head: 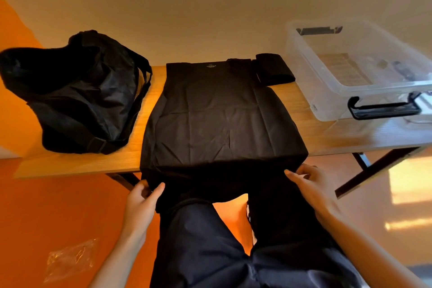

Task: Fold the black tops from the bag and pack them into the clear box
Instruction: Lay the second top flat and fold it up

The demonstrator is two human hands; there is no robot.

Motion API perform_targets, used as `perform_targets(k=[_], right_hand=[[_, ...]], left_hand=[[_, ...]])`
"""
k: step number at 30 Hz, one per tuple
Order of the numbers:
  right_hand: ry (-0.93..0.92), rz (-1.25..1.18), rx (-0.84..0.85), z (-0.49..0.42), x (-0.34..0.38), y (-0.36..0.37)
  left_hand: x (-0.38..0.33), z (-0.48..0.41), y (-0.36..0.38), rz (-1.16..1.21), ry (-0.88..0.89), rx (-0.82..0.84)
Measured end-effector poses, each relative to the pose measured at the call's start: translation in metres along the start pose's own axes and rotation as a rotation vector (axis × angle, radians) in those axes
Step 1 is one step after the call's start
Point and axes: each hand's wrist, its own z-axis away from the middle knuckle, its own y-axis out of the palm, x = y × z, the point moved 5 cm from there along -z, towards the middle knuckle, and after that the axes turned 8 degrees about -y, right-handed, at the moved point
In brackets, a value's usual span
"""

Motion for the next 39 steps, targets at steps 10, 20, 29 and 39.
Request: perform_targets(k=[10,20,29,39], right_hand=[[0.067,-0.325,0.083,0.030,0.010,0.001],[0.065,-0.427,0.168,0.042,0.027,-0.005],[-0.066,-0.328,0.164,0.058,0.043,-0.031],[0.093,-0.242,0.326,0.051,0.019,-0.033]], left_hand=[[-0.015,0.043,0.000,-0.144,0.224,-0.028],[-0.034,0.076,-0.004,-0.078,0.260,-0.097],[-0.031,0.090,-0.026,-0.247,0.325,0.032],[-0.040,0.094,-0.028,-0.369,0.295,-0.017]])
